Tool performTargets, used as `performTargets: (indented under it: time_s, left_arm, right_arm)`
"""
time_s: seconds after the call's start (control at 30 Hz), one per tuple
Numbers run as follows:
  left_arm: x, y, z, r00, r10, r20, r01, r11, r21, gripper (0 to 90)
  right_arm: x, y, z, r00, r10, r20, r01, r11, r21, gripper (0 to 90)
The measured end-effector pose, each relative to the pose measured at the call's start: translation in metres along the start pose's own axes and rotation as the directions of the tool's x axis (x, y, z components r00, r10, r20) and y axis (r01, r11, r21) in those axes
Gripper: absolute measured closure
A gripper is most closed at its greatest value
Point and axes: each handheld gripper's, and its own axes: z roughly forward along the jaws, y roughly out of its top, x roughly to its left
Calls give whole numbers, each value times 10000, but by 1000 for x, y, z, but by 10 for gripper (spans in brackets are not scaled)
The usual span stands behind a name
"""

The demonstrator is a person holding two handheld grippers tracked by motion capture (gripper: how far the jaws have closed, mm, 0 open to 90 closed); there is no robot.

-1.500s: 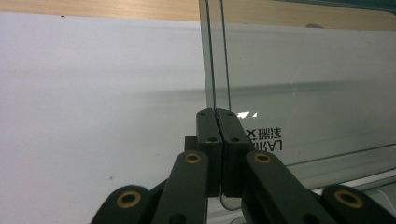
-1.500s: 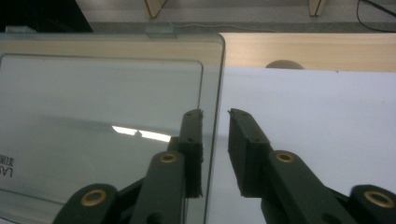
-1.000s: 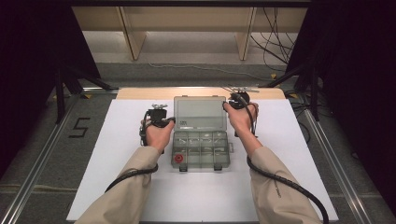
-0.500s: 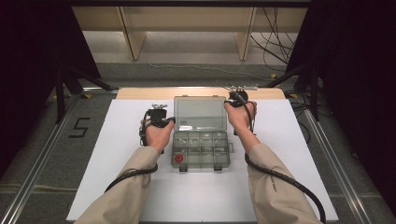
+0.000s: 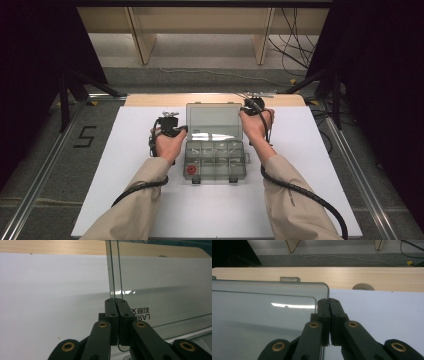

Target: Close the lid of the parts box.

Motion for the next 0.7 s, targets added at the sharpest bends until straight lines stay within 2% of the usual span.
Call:
performTargets:
  time_s: [0.07,0.1,0.17,0.23,0.27,0.3,0.33,0.37,0.47,0.5,0.53,0.6,0.7]
  left_arm:
    - [0,0,0,10000,48,24,-48,10000,11,881]
    - [1,0,0,10000,50,47,-50,10000,5,879]
    - [1,0,1,9998,171,133,-170,9998,-34,866]
    - [4,0,-1,9998,159,76,-158,9998,-75,804]
    - [3,0,0,9992,-347,178,354,9987,-379,752]
    - [4,1,-1,9981,-555,279,569,9971,-497,702]
    - [5,3,-2,9982,-542,243,556,9968,-574,667]
    - [5,4,-2,9988,-429,245,447,9961,-762,619]
    - [6,10,-4,9999,-161,57,167,9940,-1084,567]
    - [7,13,-5,10000,-50,44,55,9931,-1172,563]
    - [7,16,-5,10000,47,78,-36,9918,-1281,564]
    - [5,22,-5,9999,137,39,-130,9900,-1405,572]
    - [4,29,-6,9995,316,33,-308,9884,-1489,611]
  right_arm:
    - [0,0,0,10000,6,14,-6,10000,-28,889]
    - [2,0,-3,9996,291,-41,-290,9995,123,889]
    - [3,0,-3,9996,276,-5,-276,9996,78,889]
    - [3,0,-4,9996,285,13,-285,9996,62,890]
    - [3,0,-4,9998,199,-9,-199,9998,16,889]
    - [3,0,-4,9999,156,-11,-156,9999,-28,890]
    - [4,-1,-4,9997,232,32,-231,9997,-51,890]
    - [3,-1,-4,9999,112,53,-111,9998,-161,889]
    - [4,-2,-6,10000,8,77,-5,9995,-311,890]
    - [5,-2,-7,9999,-58,97,61,9995,-309,890]
    - [6,-2,-8,9999,67,80,-64,9994,-329,889]
    - [5,-3,-10,9999,-79,70,82,9993,-378,889]
    - [6,-3,-12,10000,-29,72,32,9992,-401,889]
